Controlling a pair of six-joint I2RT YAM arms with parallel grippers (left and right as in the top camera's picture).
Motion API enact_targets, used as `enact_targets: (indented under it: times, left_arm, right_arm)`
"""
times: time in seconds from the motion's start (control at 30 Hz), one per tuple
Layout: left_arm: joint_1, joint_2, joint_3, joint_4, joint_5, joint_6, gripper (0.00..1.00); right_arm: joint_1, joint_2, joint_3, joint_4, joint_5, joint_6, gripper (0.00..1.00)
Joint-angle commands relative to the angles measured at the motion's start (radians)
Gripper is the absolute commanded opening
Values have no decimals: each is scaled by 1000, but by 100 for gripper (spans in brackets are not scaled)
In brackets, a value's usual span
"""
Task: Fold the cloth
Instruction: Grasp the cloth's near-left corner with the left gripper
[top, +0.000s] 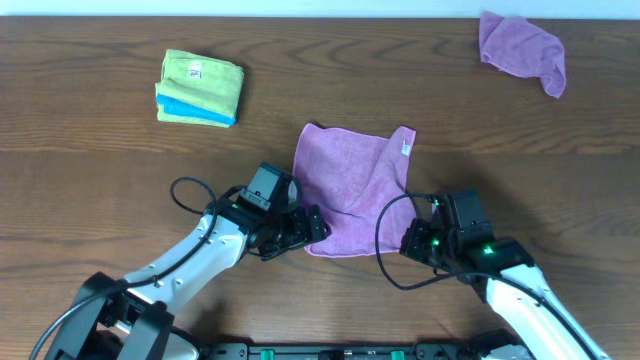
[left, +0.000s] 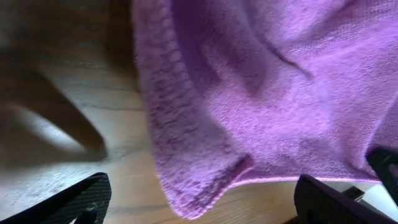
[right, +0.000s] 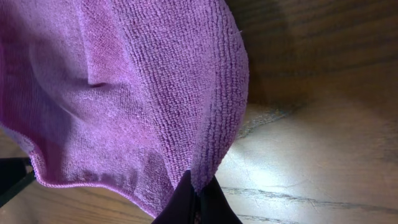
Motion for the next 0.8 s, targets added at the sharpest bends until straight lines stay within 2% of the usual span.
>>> enact_targets:
  times: [0.0, 0.07, 0.13, 0.17, 0.37, 0.57, 0.67, 0.77]
  left_arm:
    - [-4, 5, 23, 38, 4, 14, 96]
    - [-4, 6, 23, 71, -13, 14, 96]
    - [-7, 12, 23, 90, -32, 13, 100]
    - [-10, 17, 23, 92, -39, 13, 95]
    - [-33, 39, 23, 83, -59, 14, 98]
    - [-38, 51, 21, 27, -134, 21, 91]
    - [-38, 58, 21, 31, -141, 28, 76]
    - [-38, 60, 21, 32, -146, 26, 52]
  right_arm:
    - [4, -7, -2, 0, -8, -8, 1]
    - [4, -7, -2, 0, -8, -8, 1]
    - [4, -7, -2, 1, -8, -8, 1]
    - [4, -7, -2, 3, -8, -8, 1]
    - [4, -7, -2, 4, -8, -8, 2]
    - [4, -7, -2, 4, -8, -8, 2]
    - [4, -7, -2, 4, -8, -8, 1]
    - [4, -7, -2, 4, -8, -8, 1]
